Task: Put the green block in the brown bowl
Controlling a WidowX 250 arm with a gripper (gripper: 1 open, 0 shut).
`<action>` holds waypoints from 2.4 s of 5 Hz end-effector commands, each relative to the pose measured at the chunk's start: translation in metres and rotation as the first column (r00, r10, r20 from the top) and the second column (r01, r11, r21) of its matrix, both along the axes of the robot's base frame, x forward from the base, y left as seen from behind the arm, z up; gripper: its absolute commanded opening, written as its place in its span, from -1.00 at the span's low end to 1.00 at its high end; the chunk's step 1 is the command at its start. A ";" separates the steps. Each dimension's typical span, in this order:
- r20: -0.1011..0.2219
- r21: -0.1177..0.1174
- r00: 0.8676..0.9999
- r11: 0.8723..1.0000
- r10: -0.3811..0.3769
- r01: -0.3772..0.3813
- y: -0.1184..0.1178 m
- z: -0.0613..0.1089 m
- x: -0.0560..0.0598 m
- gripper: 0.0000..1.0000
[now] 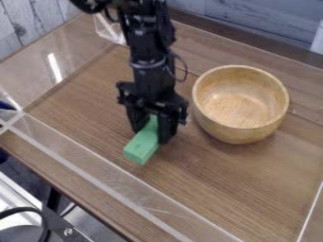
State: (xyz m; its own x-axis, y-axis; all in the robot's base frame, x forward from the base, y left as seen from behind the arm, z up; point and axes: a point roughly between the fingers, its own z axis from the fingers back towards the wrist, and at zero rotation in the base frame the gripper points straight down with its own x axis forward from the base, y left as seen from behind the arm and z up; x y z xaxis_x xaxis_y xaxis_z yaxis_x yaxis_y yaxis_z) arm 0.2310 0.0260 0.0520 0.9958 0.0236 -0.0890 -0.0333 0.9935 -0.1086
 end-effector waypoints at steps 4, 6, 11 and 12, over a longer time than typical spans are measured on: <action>0.129 -0.063 0.991 0.997 -0.045 0.053 -0.078 0.056 0.082 -1.00; 0.118 -0.058 0.990 0.994 -0.080 0.088 -0.092 0.044 0.086 -1.00; 0.114 -0.034 0.985 0.991 -0.128 0.132 -0.106 0.021 0.095 -1.00; 0.128 -0.030 0.983 0.990 -0.130 0.135 -0.107 0.024 0.094 -1.00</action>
State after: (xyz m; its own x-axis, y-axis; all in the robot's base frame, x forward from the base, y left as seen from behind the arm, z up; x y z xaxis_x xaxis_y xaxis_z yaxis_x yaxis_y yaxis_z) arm 0.3182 -0.0745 0.0584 0.9955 -0.0921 -0.0241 0.0878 0.9862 -0.1406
